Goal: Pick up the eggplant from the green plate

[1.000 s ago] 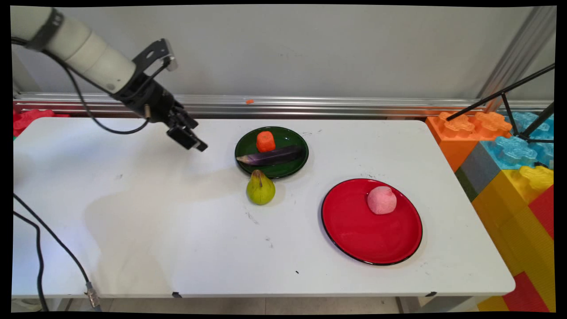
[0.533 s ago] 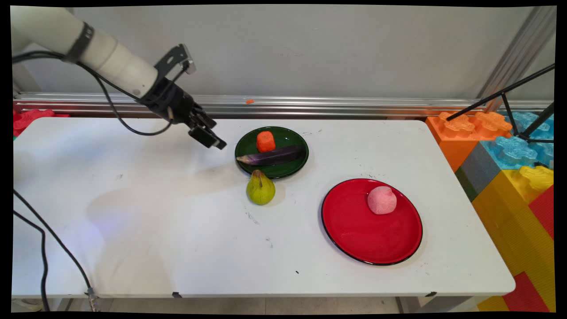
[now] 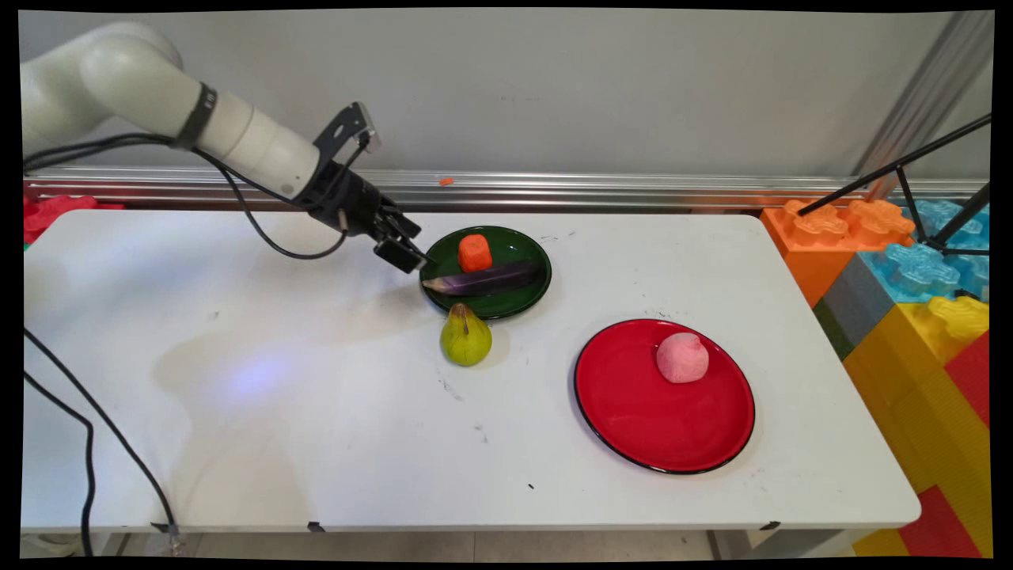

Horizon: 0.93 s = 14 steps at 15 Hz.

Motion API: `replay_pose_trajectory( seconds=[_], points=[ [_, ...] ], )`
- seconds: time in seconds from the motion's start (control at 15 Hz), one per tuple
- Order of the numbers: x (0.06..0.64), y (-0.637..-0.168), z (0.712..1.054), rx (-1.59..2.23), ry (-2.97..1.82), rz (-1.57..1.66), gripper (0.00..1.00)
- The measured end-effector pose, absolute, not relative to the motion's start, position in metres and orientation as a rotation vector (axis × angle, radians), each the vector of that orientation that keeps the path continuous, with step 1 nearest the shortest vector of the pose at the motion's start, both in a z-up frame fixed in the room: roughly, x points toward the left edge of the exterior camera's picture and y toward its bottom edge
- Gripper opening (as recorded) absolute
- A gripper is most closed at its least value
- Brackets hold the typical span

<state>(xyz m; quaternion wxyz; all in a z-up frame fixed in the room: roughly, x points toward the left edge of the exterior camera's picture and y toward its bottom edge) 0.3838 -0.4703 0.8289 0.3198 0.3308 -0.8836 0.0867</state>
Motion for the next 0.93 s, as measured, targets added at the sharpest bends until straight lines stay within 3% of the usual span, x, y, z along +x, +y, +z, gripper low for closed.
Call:
replay_pose_trajectory(
  seconds=[0.93],
  points=[
    [0.381, -0.498, 0.773, 0.897, -2.302, 0.197, 1.00]
  ],
)
